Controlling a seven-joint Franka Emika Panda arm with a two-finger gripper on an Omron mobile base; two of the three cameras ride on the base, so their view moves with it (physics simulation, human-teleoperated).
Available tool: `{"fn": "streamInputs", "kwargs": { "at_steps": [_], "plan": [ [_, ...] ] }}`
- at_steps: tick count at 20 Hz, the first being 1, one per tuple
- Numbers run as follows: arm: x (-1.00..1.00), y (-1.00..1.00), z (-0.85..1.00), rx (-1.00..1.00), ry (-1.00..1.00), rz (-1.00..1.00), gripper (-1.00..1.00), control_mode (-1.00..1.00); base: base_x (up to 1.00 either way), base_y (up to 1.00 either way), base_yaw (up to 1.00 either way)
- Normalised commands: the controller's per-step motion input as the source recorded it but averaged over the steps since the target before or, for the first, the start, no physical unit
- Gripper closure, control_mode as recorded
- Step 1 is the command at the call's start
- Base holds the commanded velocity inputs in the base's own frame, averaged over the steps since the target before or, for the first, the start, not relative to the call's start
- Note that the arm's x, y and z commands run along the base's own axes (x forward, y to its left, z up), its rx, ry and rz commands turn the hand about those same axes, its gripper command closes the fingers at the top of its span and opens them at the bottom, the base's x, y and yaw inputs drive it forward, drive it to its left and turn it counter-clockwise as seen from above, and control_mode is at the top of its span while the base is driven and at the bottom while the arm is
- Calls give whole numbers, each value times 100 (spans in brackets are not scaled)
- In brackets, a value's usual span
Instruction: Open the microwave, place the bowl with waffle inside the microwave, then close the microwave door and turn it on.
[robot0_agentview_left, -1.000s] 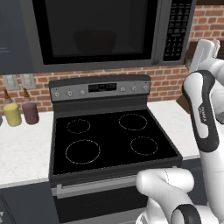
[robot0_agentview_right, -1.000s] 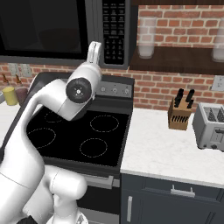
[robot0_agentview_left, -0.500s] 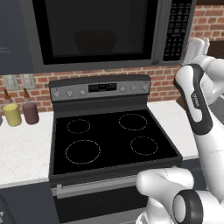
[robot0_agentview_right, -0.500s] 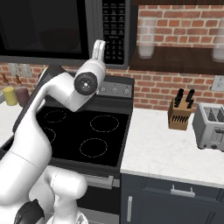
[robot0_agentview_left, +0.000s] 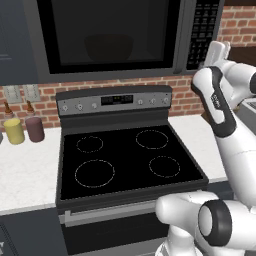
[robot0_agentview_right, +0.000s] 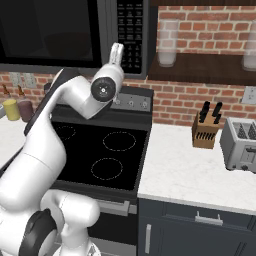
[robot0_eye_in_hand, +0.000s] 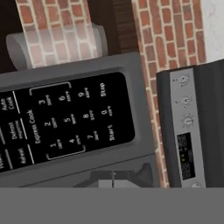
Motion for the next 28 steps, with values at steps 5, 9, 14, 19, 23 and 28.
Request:
{"fn": "streamInputs", "kwargs": {
  "at_steps": [5, 9, 14, 19, 23, 28],
  "plan": [
    [25, 0, -1, 0, 0, 0, 100, -100, 0, 0, 0],
    [26, -3, 0, 0, 0, 0, 100, -100, 0, 0, 0],
    [23, -14, -4, 0, 0, 0, 100, -100, 0, 0, 0],
    [10, -19, -12, 0, 0, 0, 100, -100, 0, 0, 0],
    [6, -4, -4, 0, 0, 0, 100, -100, 0, 0, 0],
    [3, 2, 0, 0, 0, 0, 100, -100, 0, 0, 0]
  ]
}}
